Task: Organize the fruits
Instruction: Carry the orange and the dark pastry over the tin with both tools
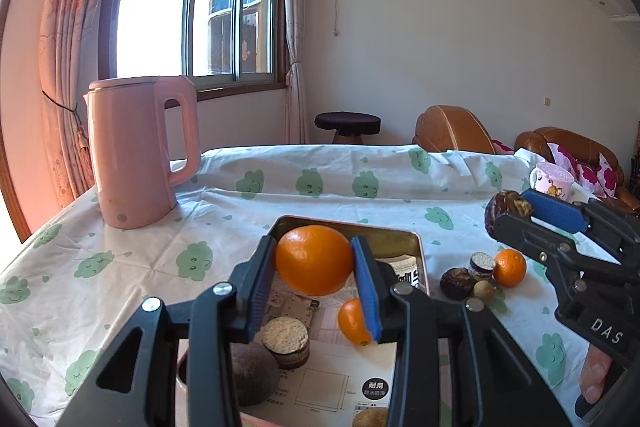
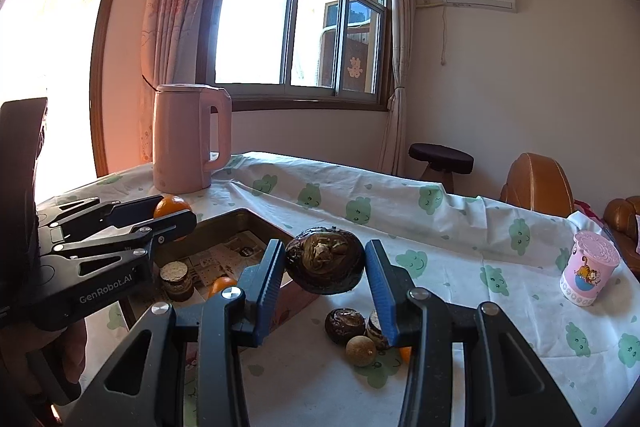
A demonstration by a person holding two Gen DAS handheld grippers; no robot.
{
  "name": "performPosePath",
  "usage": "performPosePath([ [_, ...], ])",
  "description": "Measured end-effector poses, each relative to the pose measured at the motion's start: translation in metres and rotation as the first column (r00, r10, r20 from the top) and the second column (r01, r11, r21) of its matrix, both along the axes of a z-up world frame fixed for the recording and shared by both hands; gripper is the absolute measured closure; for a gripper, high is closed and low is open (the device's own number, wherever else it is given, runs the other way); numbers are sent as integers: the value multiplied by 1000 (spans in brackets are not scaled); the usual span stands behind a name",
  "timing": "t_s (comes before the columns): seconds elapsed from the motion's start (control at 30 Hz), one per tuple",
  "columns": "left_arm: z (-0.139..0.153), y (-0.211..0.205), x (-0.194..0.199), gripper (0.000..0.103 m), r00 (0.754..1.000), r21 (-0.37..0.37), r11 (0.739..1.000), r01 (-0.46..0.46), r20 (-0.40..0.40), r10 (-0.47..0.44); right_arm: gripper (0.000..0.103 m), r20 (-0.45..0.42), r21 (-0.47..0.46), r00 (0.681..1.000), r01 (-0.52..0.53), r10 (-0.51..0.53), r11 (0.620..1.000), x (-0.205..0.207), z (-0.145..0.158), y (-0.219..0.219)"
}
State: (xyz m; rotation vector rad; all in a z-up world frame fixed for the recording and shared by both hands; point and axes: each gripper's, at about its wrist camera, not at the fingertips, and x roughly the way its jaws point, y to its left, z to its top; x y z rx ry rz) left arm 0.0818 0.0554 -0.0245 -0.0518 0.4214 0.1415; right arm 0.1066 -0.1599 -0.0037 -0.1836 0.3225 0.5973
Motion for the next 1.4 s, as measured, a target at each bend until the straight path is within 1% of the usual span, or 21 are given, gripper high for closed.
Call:
performPosePath([
  [0.4, -7, 29, 18, 63, 996, -15, 999, -39, -76, 37, 59, -55, -7, 997, -53, 53, 999, 15, -9, 37],
  [0.67, -9, 37, 28, 63, 993, 6, 998, -61, -106, 61, 59, -79, -27, 995, -57, 55, 998, 27, -21, 58],
  [0.97, -14, 42, 37, 63, 988, 18, 997, -76, -137, 78, 59, -105, -28, 994, -46, 43, 999, 36, -28, 65],
  [1.4, -21, 39, 45, 63, 981, 33, 997, -65, -181, 70, 59, -163, -48, 986, -51, 42, 998, 47, -34, 72],
])
